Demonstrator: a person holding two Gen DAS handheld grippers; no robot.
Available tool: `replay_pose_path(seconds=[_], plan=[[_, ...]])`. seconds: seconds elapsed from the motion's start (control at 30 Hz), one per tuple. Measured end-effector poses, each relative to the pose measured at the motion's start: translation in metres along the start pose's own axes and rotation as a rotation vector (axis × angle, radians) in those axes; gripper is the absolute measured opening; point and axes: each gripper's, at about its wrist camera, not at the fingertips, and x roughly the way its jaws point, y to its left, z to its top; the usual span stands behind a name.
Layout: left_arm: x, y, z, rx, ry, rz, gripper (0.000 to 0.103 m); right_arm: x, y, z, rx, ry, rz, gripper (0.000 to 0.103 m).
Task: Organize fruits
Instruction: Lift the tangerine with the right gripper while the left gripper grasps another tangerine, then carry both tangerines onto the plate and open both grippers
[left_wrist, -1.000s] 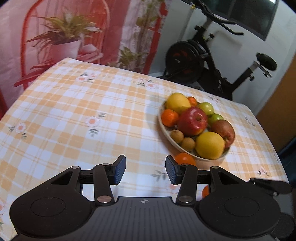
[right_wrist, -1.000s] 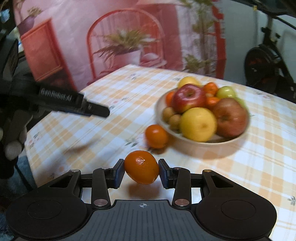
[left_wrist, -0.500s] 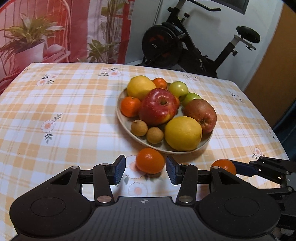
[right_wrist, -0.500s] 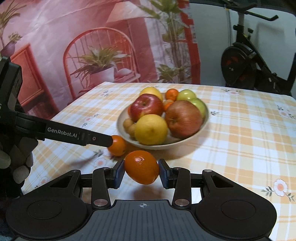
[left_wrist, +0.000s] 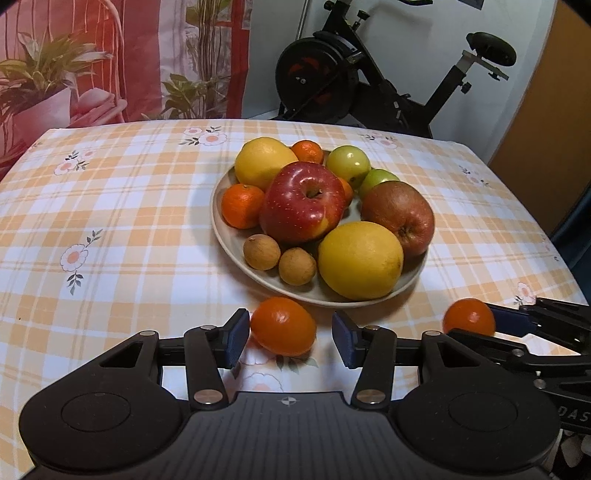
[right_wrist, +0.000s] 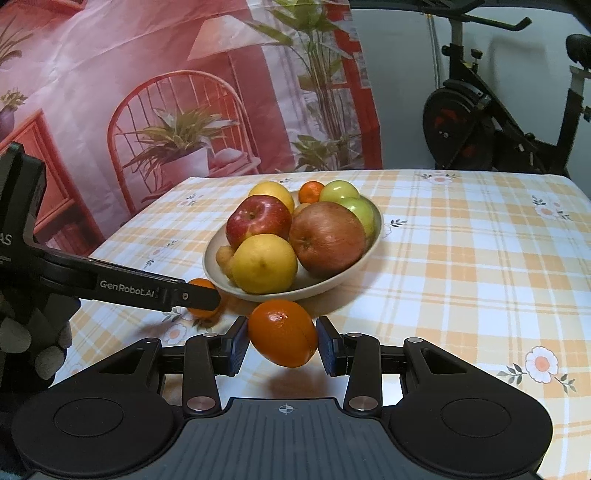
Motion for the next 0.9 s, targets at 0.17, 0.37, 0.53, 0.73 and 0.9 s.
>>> replay_pose_path(seconds=[0.17,0.37,0.53,0.73,0.9], plan=[[0.007,0.002,0.001,-0.002,0.019,0.011,0.052,-0.001,-0.004,-0.001,0.012,-0.005,-0.003,0.036],[0.012,0.003,-0.002,0.006,0.038,0.018,0.052,-0.001,-0.006,-0.001,0.020,-0.008,-0.005,0.036],[0.012,0.004,-0.003,0.007,0.041,0.006,0.049,-0.003,-0.006,-0.001,0.022,-0.013,-0.011,0.036],[0.008,0.003,-0.005,0.009,0.038,-0.004,0.041,-0.007,-0.006,0.001,0.023,-0.024,-0.018,0.036],[-0.001,0.007,-0.005,-0.013,0.020,-0.009,0.041,-0.013,-0.005,0.004,0.018,-0.038,-0.027,0.036]])
